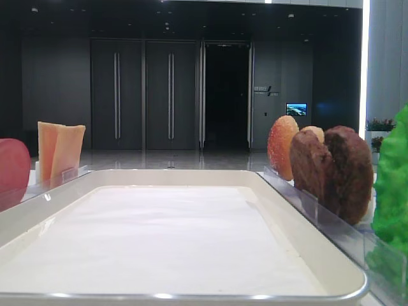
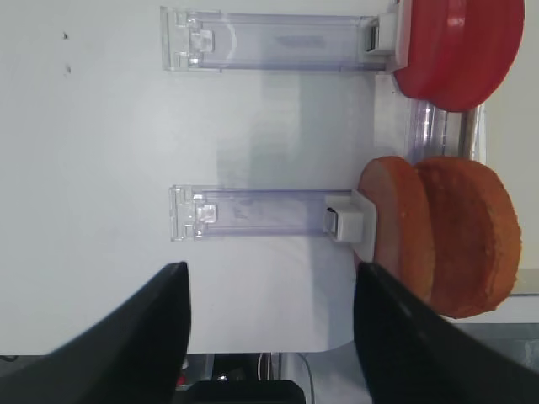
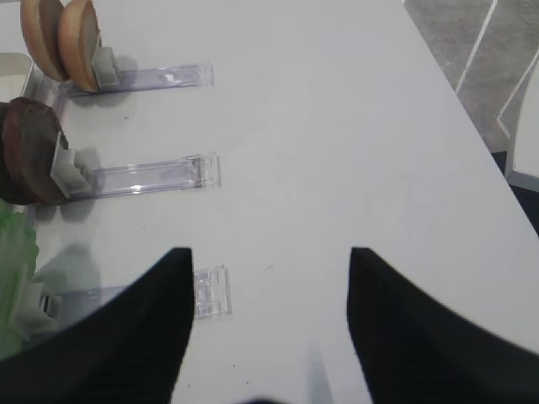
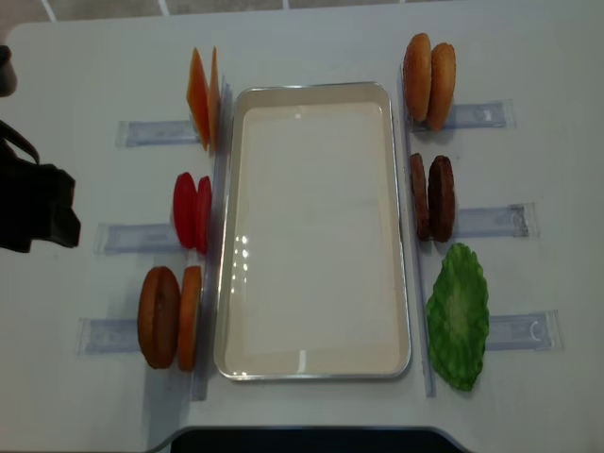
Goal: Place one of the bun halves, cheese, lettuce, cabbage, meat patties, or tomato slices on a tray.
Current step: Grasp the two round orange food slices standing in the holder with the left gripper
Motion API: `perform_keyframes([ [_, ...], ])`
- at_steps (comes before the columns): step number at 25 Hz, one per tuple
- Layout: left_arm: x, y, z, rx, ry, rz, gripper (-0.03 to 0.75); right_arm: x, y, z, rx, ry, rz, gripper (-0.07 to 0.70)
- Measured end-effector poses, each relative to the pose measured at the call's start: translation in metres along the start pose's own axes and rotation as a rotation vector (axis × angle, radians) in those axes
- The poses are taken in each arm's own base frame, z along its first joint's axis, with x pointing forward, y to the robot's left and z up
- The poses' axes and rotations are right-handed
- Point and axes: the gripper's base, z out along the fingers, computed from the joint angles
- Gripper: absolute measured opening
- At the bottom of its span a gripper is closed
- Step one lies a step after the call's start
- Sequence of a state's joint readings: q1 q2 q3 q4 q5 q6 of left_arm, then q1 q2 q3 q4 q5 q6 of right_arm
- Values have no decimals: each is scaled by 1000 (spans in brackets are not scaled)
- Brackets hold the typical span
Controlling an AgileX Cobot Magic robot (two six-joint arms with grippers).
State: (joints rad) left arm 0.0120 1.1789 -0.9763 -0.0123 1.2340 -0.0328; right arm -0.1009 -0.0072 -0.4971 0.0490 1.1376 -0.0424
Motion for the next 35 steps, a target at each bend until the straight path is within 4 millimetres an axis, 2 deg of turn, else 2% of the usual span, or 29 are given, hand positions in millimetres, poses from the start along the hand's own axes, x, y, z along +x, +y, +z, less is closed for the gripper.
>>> perform_keyframes([
  [9,-1,6,1,-71,3,23,465,0,0,0,0,0,0,415],
  [25,-2,1,3,-23,11,-12,465,0,0,0,0,0,0,415],
  [27,-1,-4,4,-21,15,0,465,0,0,0,0,0,0,415],
  [35,10,-47,8,8,36,81,465,0,0,0,0,0,0,415],
])
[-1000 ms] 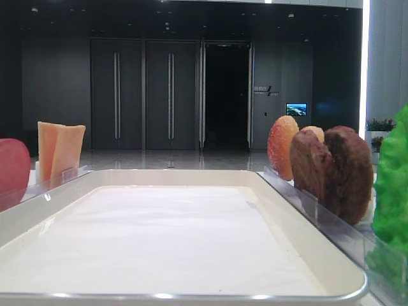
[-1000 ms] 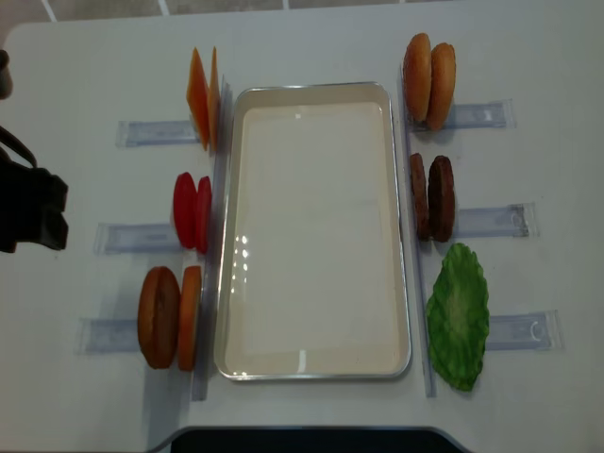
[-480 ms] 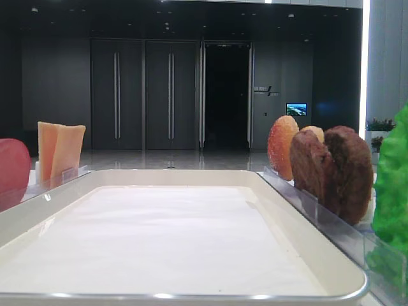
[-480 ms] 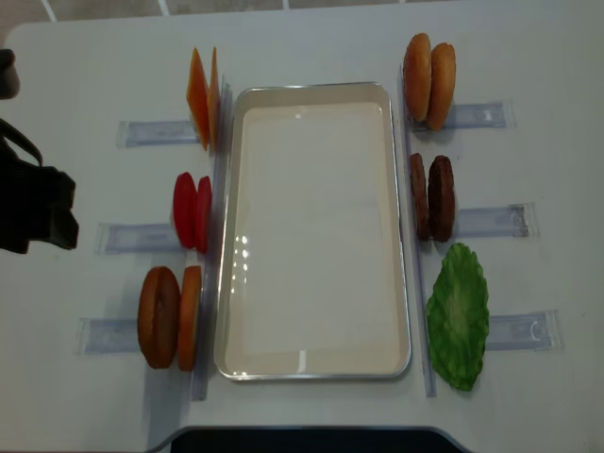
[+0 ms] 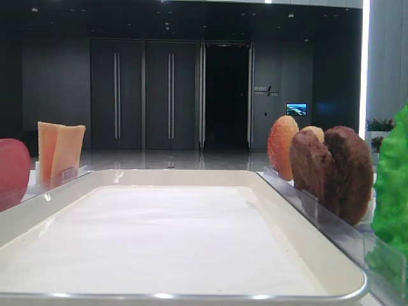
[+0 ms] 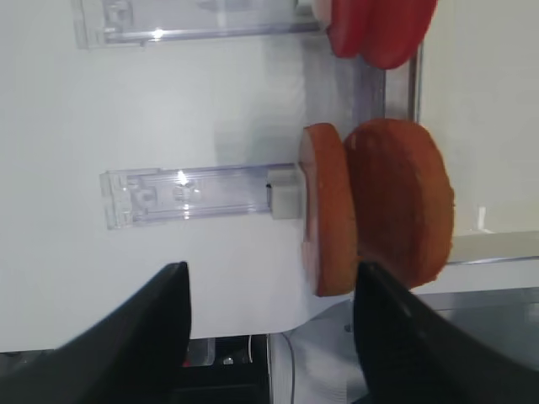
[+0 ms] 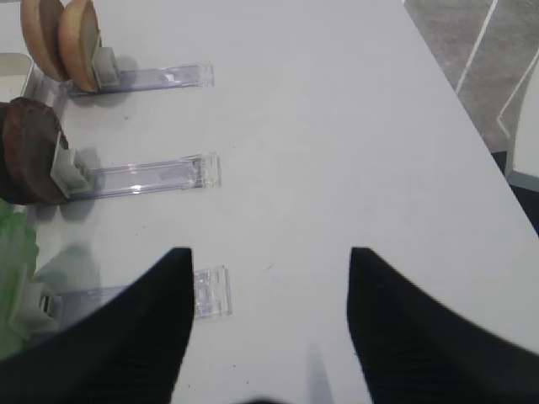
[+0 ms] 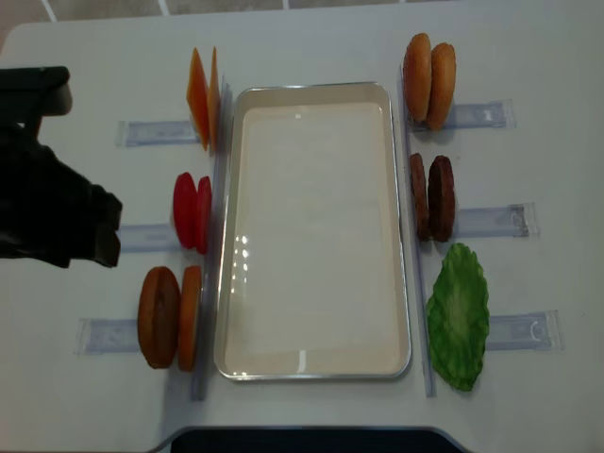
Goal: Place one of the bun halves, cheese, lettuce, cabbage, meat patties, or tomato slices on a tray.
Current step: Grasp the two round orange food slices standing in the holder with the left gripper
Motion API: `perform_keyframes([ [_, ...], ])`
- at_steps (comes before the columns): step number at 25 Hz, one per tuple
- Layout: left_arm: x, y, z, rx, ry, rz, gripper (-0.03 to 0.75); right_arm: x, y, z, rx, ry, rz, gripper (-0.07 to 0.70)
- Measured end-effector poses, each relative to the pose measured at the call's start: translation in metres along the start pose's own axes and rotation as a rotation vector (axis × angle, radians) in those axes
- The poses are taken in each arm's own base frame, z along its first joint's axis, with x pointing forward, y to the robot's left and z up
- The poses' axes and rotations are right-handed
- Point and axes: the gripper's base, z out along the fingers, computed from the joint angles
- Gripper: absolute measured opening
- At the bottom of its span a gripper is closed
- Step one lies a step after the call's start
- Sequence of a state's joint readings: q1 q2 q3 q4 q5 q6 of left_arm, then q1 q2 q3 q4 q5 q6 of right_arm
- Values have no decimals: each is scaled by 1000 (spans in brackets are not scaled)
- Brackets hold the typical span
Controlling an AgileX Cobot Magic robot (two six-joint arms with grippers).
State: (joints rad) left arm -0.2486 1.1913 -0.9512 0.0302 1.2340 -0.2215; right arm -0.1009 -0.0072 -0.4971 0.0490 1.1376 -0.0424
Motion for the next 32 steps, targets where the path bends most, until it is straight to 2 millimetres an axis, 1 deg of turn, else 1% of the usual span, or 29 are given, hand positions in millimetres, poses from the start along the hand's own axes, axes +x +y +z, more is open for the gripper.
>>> perform_keyframes([
  [4,4,-17,0,13,1,-11,465,0,0,0,0,0,0,415],
  [10,16,-48,-2,26,1,18,465,0,0,0,0,0,0,415],
  [15,20,-65,4,10,20,31,465,0,0,0,0,0,0,415],
  [18,19,-70,10,-5,42,29,465,0,0,0,0,0,0,415],
  [26,13,-76,23,-28,72,31,465,0,0,0,0,0,0,415],
  [32,7,-81,37,-43,99,35,465,0,0,0,0,0,0,415],
])
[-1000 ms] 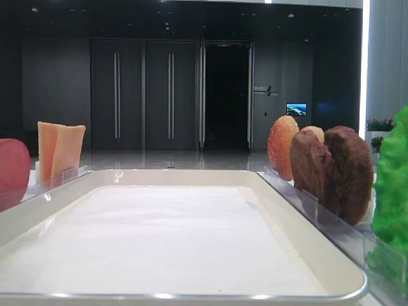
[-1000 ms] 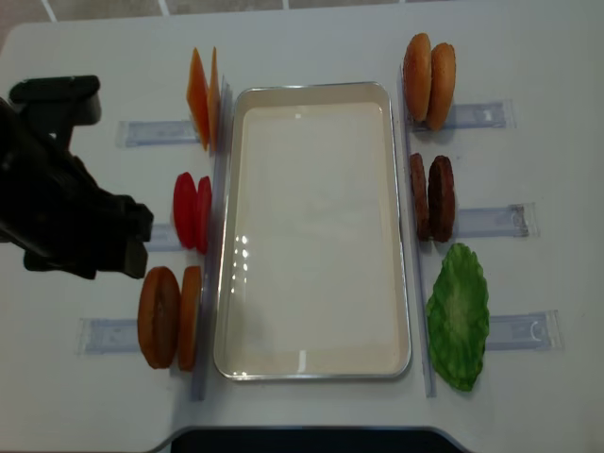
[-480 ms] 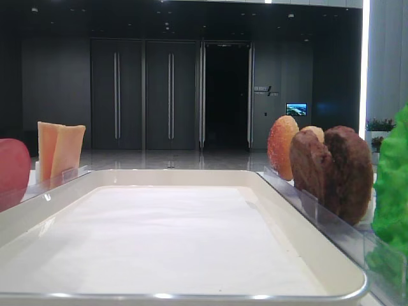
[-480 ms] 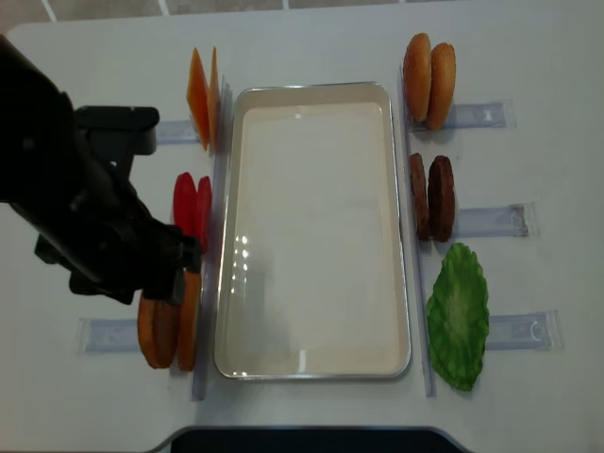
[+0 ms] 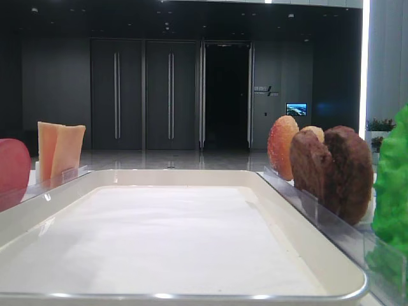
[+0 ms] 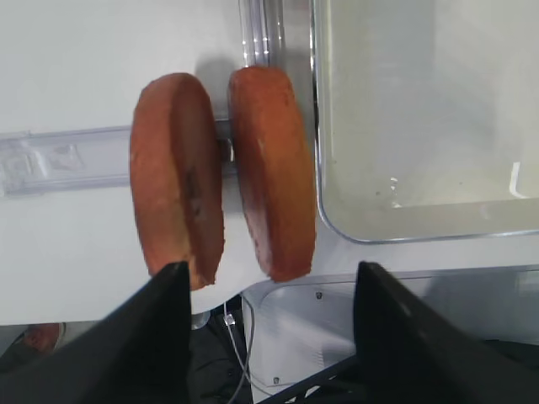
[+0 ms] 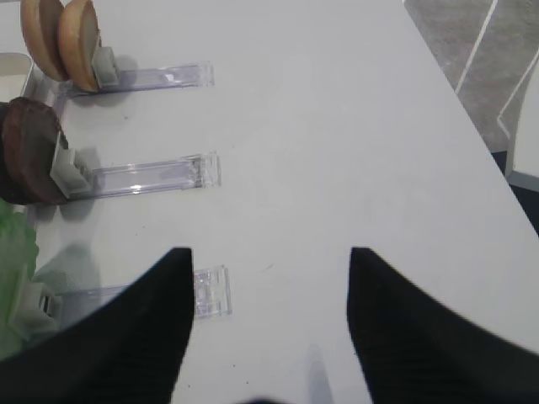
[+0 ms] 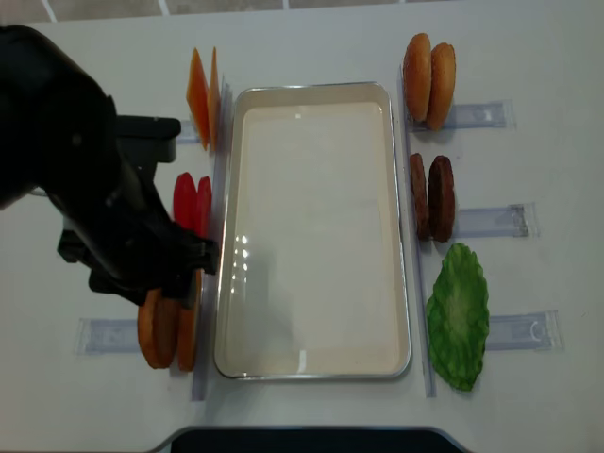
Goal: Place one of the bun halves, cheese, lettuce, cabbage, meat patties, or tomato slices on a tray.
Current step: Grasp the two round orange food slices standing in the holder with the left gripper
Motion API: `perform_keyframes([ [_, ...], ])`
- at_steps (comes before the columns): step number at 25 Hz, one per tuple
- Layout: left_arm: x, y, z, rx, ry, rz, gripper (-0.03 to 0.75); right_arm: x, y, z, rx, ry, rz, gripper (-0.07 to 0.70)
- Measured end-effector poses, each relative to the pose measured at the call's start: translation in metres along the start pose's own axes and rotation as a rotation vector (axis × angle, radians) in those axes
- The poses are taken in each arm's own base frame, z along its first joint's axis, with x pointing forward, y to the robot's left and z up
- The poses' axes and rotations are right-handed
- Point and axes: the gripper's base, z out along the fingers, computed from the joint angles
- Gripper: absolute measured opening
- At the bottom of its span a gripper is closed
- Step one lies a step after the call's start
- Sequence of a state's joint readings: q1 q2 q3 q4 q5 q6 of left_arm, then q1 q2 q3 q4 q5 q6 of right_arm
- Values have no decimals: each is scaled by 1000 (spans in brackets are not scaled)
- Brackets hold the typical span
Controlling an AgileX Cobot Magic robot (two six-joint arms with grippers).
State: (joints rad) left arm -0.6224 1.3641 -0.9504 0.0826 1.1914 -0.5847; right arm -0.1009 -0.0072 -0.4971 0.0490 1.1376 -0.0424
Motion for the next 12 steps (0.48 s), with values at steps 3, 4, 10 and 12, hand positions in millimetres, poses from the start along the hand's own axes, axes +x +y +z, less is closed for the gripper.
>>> perform_keyframes([
  [3,-5,-4,8,-5,12,2,465,0,0,0,0,0,0,415],
  [4,-6,-5,11,-6,17,2,465,0,0,0,0,0,0,415],
  [10,-12,-10,22,-12,33,4,465,0,0,0,0,0,0,415],
  [12,-13,-11,26,-19,46,5,465,0,0,0,0,0,0,415],
])
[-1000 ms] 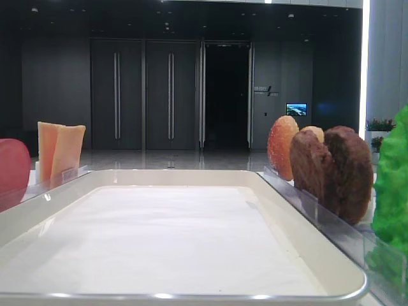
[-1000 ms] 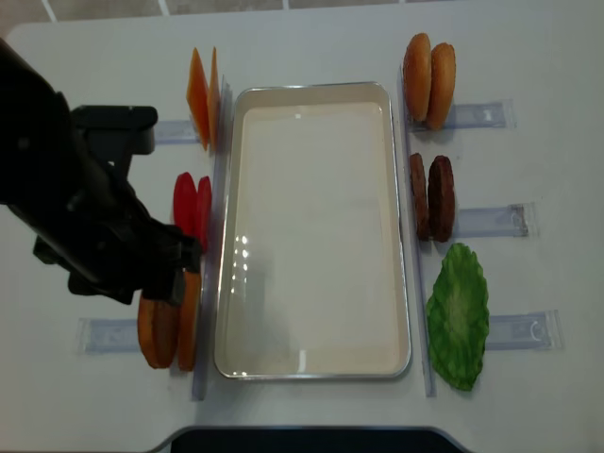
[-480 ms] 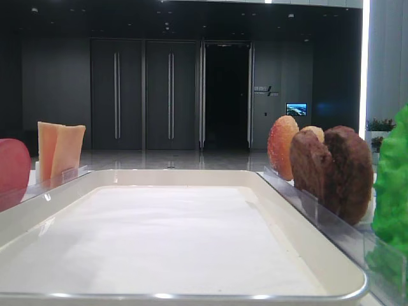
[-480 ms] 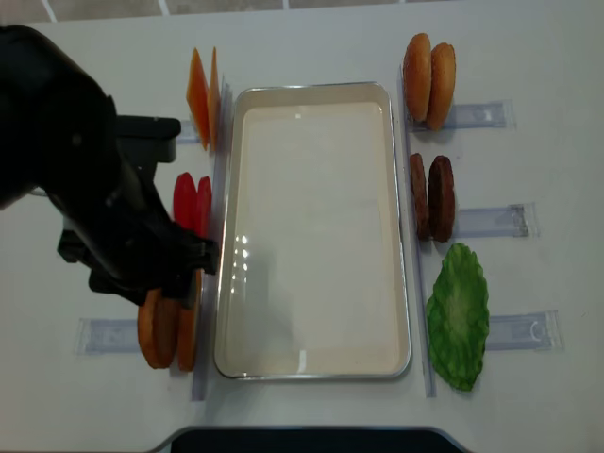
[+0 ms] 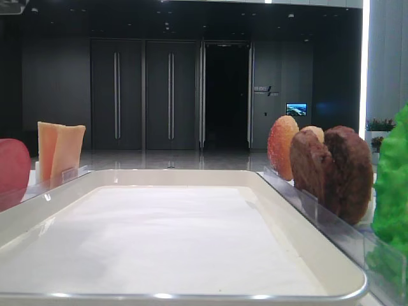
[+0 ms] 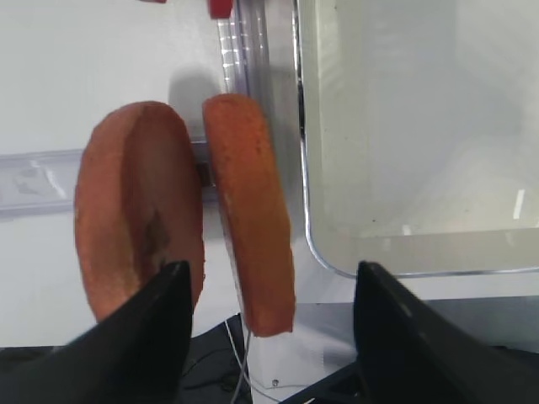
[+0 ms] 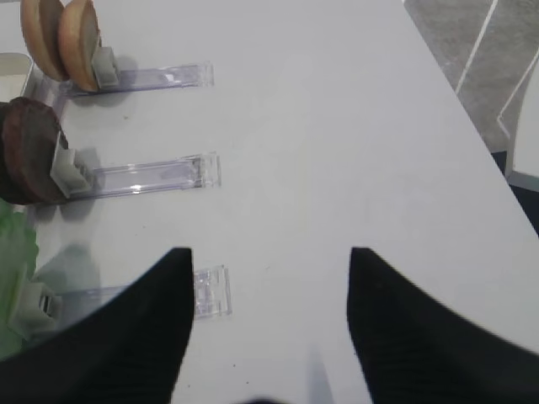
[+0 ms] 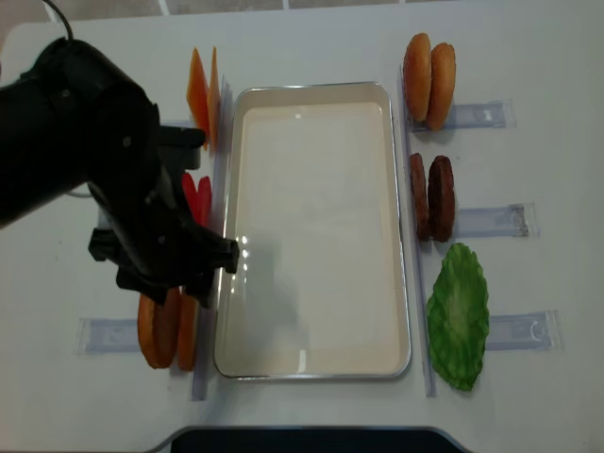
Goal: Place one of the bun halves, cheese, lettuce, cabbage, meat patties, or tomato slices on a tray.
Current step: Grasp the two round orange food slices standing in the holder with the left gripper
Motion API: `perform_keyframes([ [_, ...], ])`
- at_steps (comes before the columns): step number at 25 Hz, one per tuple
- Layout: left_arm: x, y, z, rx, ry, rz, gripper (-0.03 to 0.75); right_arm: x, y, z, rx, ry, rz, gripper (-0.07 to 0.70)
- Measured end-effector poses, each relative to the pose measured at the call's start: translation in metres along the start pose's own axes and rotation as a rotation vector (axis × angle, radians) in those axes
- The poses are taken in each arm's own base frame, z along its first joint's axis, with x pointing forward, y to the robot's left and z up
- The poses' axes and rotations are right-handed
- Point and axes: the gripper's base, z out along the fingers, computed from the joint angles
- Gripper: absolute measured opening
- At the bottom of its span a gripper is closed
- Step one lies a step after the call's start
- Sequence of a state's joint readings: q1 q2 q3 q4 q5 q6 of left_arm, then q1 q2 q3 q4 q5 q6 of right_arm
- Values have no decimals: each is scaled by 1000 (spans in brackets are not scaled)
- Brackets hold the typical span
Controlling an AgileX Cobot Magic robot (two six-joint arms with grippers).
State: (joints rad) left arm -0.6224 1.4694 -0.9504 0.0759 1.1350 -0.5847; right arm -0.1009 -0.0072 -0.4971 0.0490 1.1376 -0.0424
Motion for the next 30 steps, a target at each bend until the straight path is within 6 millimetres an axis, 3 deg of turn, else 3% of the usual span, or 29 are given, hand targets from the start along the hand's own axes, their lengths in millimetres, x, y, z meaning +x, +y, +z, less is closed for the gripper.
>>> perform_keyframes([
  [21,-8,-6,28,-63,94,77,454,0,0,0,0,0,0,415],
  [25,-7,-4,28,-84,106,86,368,0,0,0,0,0,0,415],
  [30,-7,-4,27,-92,110,91,193,0,0,0,0,0,0,415],
])
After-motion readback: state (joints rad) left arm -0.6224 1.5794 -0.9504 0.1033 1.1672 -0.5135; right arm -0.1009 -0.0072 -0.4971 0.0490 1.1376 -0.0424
